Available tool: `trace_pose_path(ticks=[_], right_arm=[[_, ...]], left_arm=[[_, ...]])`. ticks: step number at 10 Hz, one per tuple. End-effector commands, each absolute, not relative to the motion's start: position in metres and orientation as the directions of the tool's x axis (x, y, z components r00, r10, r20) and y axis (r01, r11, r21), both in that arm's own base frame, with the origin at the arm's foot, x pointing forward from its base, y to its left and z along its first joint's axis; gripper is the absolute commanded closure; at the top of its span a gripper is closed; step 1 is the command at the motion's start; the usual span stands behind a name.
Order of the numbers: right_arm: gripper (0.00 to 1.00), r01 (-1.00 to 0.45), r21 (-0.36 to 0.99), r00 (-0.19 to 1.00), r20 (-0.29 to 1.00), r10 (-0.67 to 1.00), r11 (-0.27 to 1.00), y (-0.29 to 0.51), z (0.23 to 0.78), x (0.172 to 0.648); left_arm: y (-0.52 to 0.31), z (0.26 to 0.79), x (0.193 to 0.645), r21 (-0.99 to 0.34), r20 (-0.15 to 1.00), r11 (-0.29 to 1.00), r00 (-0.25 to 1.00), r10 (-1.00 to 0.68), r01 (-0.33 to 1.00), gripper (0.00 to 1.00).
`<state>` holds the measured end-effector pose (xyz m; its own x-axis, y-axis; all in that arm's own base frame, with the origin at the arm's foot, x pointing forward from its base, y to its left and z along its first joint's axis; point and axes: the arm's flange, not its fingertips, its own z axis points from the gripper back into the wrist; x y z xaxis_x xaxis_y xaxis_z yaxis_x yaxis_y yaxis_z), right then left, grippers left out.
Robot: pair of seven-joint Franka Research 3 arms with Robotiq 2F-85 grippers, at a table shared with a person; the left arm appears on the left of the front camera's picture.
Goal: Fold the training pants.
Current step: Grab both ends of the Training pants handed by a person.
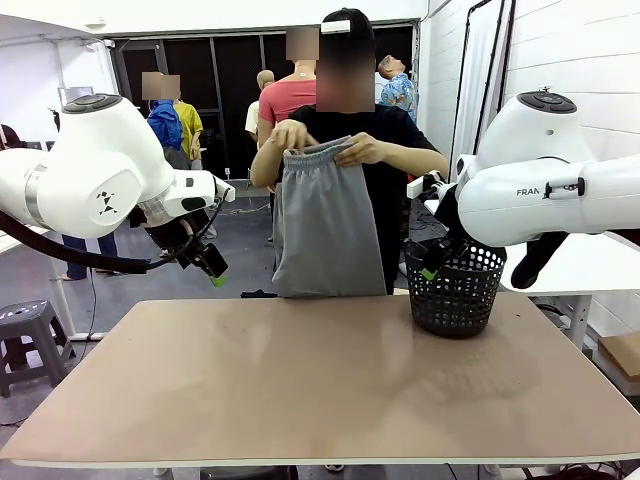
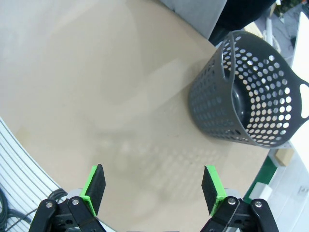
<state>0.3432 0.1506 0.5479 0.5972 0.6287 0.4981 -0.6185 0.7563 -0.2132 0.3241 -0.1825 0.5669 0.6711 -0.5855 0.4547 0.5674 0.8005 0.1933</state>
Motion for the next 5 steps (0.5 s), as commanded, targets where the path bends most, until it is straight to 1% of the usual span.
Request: trace_pose_path(ticks=[1, 5], right_arm=[[0.00, -0.620, -0.212, 0.594, 0.502, 0.629, 0.755, 0.1519, 0.5469, 0.3446], [0.00, -0.620, -0.212, 0.594, 0.502, 0.629, 0.755, 0.1519, 0.5469, 0.3446]], left_arm=[[-0.1821, 0.5674, 0.3245, 0.194, 0.459, 0.799, 0.667, -0.587, 0.570, 0.00], [-0.1821, 0.5674, 0.3245, 0.194, 0.459, 0.799, 0.667, -0.587, 0.570, 0.00]])
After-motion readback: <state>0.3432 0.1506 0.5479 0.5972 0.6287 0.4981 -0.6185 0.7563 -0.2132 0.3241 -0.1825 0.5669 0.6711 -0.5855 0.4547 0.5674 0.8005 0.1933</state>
